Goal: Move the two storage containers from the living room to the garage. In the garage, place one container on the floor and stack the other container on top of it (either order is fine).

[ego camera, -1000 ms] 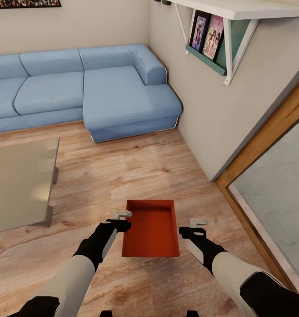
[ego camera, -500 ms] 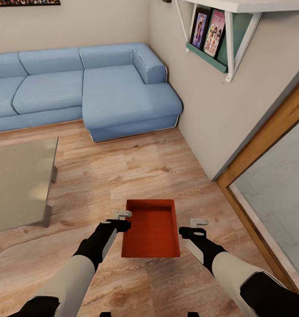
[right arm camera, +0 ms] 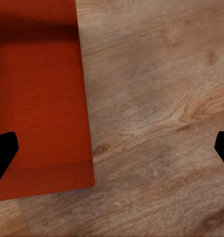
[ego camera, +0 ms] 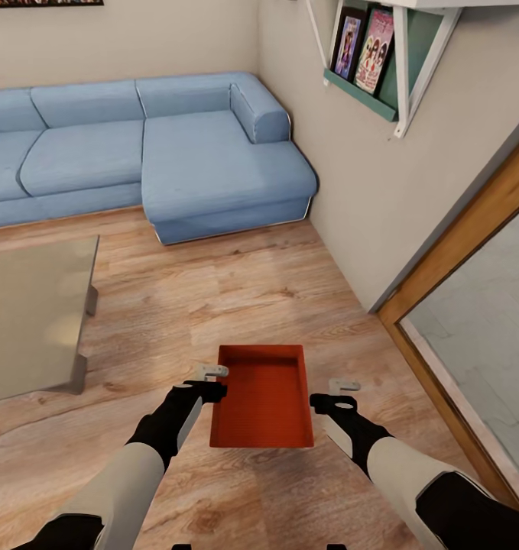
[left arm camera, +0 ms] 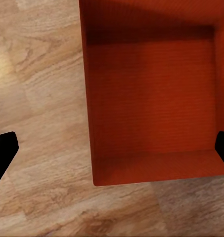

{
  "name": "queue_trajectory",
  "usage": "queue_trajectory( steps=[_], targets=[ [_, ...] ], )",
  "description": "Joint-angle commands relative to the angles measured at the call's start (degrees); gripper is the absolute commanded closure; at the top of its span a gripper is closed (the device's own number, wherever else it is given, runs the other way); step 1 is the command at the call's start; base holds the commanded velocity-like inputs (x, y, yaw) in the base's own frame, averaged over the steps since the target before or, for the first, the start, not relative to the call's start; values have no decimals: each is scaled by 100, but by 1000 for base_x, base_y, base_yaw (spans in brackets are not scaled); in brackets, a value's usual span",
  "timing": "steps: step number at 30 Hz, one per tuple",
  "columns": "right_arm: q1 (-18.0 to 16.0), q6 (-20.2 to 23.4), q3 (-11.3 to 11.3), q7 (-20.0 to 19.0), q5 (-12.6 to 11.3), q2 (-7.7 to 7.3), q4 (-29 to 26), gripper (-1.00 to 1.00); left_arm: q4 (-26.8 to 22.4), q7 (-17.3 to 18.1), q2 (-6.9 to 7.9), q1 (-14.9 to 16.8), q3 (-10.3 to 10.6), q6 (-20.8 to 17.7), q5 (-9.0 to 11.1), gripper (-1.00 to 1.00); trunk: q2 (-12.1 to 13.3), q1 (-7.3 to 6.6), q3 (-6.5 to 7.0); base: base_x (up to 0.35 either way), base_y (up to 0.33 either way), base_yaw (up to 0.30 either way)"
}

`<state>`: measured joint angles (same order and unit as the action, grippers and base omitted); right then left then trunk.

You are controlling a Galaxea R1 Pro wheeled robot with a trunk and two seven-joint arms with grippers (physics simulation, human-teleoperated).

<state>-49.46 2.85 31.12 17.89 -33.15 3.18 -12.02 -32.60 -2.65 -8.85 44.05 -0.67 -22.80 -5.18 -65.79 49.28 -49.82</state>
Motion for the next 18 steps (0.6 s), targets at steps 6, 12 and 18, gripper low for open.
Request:
queue_trajectory(
  steps=[6,12,18],
  targets=[
    [-2,1,75,39,355,71,-6,-100,-10,1,9,1,-3,-31,-53,-100,-245,133,-112,0,0,0],
    [-2,-18,76,39,476,124,-2,-100,-10,1,12,0,-3,-31,-53,-100,-485,264,-220,0,0,0],
    [-2,-21,70,39,484,123,-2,-100,-10,1,14,1,-3,-31,-53,-100,-726,396,-327,0,0,0]
  ],
)
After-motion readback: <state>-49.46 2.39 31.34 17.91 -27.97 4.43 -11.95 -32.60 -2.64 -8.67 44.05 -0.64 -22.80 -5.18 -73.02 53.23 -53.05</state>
